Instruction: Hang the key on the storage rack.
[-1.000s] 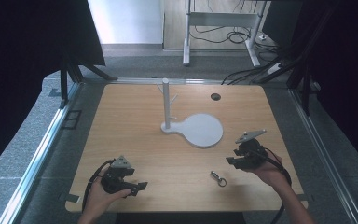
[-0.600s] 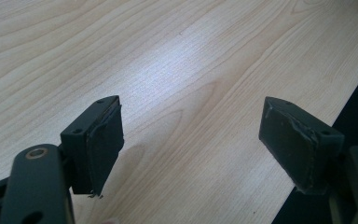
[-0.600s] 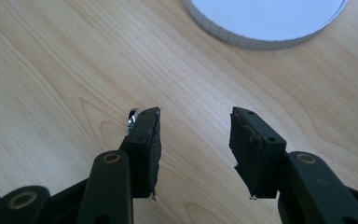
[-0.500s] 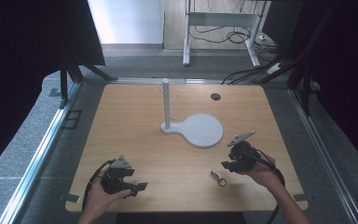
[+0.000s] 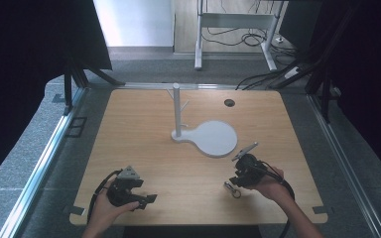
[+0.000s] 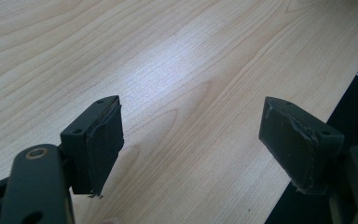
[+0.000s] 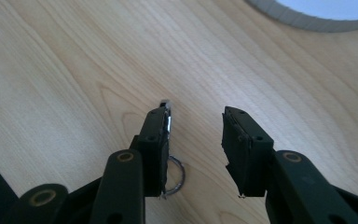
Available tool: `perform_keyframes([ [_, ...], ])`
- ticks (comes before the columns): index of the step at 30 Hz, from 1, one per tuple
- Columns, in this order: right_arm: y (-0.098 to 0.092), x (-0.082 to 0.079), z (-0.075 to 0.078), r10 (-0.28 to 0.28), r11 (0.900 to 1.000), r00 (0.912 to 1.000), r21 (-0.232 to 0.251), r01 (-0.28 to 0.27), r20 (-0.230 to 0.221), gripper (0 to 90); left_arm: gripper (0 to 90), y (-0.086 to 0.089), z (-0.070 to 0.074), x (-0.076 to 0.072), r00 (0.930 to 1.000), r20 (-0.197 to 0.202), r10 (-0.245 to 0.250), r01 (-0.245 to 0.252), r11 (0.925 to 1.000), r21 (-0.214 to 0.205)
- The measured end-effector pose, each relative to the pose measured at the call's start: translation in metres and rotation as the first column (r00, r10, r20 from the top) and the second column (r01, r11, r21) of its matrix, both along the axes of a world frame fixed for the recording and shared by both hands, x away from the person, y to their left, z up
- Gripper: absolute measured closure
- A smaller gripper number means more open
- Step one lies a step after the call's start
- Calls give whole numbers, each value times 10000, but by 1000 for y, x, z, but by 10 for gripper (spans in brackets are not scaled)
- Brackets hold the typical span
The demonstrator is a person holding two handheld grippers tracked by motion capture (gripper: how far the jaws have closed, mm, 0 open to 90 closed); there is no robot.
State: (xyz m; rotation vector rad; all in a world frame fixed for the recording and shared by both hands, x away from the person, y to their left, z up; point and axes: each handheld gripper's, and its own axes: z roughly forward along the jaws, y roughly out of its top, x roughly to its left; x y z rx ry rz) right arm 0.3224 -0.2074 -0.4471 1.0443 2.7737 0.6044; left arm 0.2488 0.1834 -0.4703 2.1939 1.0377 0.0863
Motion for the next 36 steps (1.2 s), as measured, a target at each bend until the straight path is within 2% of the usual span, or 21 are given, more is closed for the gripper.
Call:
perform_keyframes([
  [11,7,-1,-12,216,9994,9979,-243,-232,-616,644,222,0,-1,1,10000,-55,-43,43,10000,1],
  [29,12,-1,-27,201,9973,9939,-681,-276,-1087,680,222,-1,-2,1,10000,-66,-24,25,9999,114],
  [36,14,-2,-31,204,9954,9921,-905,-318,-1237,751,221,-1,-3,1,10000,-83,-46,47,9999,129],
])
